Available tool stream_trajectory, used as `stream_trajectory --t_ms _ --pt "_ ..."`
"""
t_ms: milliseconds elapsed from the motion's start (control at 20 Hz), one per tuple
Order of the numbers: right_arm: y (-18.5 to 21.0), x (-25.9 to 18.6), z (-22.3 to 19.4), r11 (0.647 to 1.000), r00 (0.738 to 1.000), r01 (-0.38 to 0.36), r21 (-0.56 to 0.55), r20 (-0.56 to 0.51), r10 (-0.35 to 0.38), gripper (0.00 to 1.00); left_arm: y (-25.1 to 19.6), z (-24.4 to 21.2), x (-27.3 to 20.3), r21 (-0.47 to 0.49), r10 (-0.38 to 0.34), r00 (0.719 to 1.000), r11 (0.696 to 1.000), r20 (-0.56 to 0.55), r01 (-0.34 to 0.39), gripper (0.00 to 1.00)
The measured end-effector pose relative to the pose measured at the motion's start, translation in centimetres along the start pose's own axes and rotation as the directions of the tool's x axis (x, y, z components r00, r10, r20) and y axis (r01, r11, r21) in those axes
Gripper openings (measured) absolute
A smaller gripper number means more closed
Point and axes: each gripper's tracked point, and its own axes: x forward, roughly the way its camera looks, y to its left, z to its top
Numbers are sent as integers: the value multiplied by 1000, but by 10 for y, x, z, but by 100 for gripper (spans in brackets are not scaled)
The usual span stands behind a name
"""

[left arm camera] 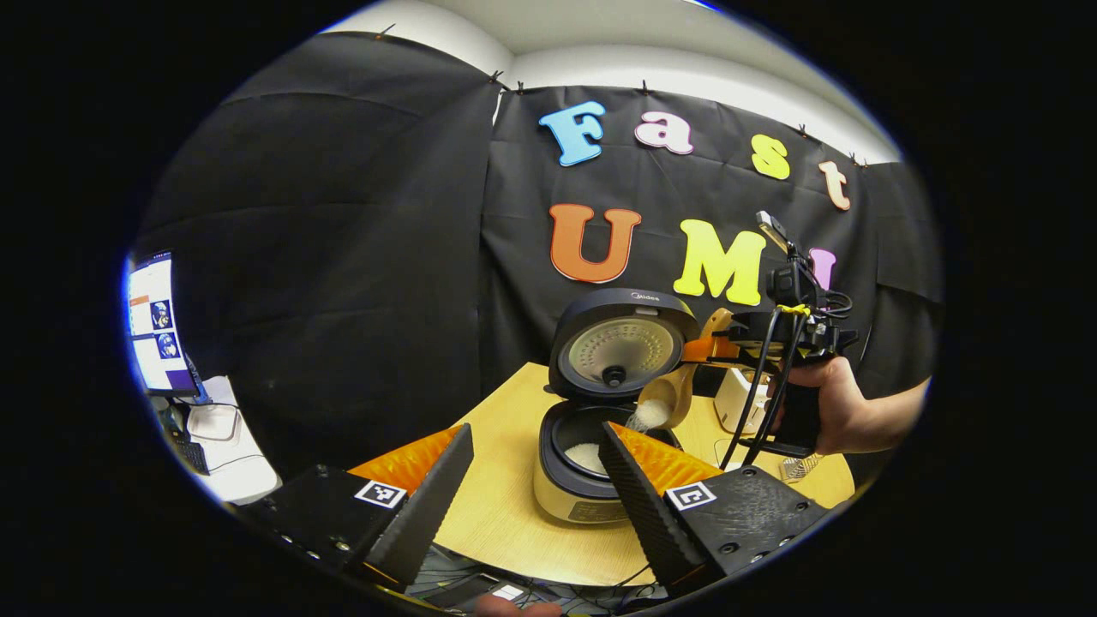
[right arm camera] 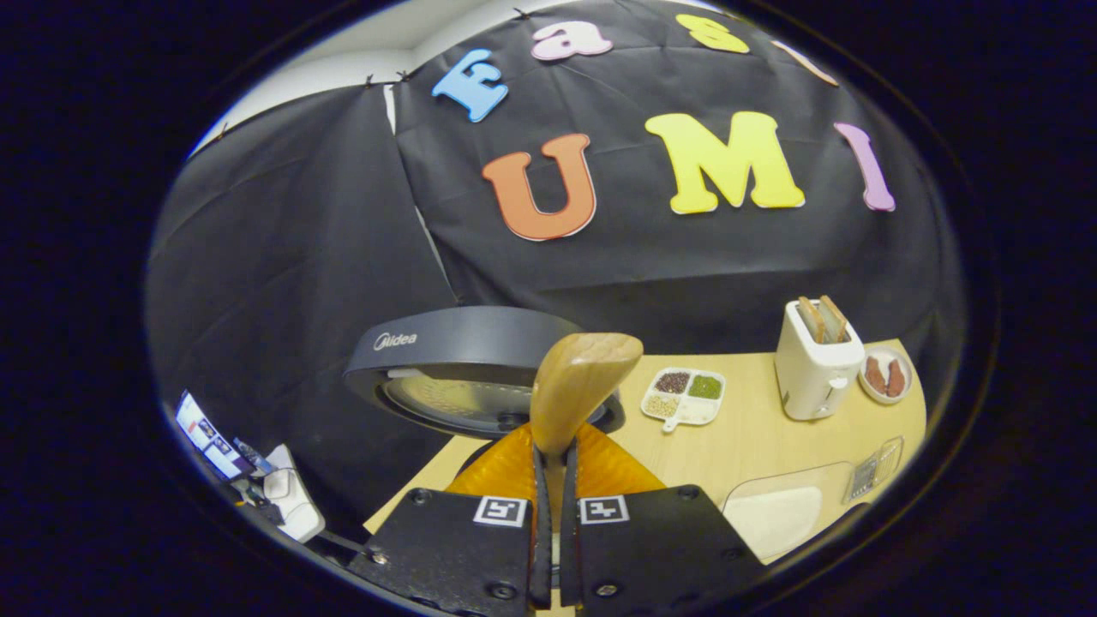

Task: Close the left gripper, press the button to open the rice cooker; take a wooden spoon from the chopstick holder with the right hand, scoop a spoonful of rice and pour it into the rice cooker, then put the wooden spoon back into the chopstick holder.

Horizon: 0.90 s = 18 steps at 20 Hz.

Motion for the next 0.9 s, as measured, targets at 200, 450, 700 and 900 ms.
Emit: stream_trajectory --t_ms 200,450,700,900 --pt "16 -5 2 986 999 -5 -165 35 11 9 2 -1 0 -6 3 1000 1000 3 -3 95" --pt "36 -12 4 924 995 5 -382 96 35 9 1 2 -3 -39 -10 1000 999 14 11 95" --pt "52 -22 5 825 986 39 -564 158 61 9 6 4 -1 -45 -14 1000 999 17 15 95" --pt "58 -30 4 804 981 15 -594 163 102 9 6 5 -3 -36 -9 1000 999 23 10 95"
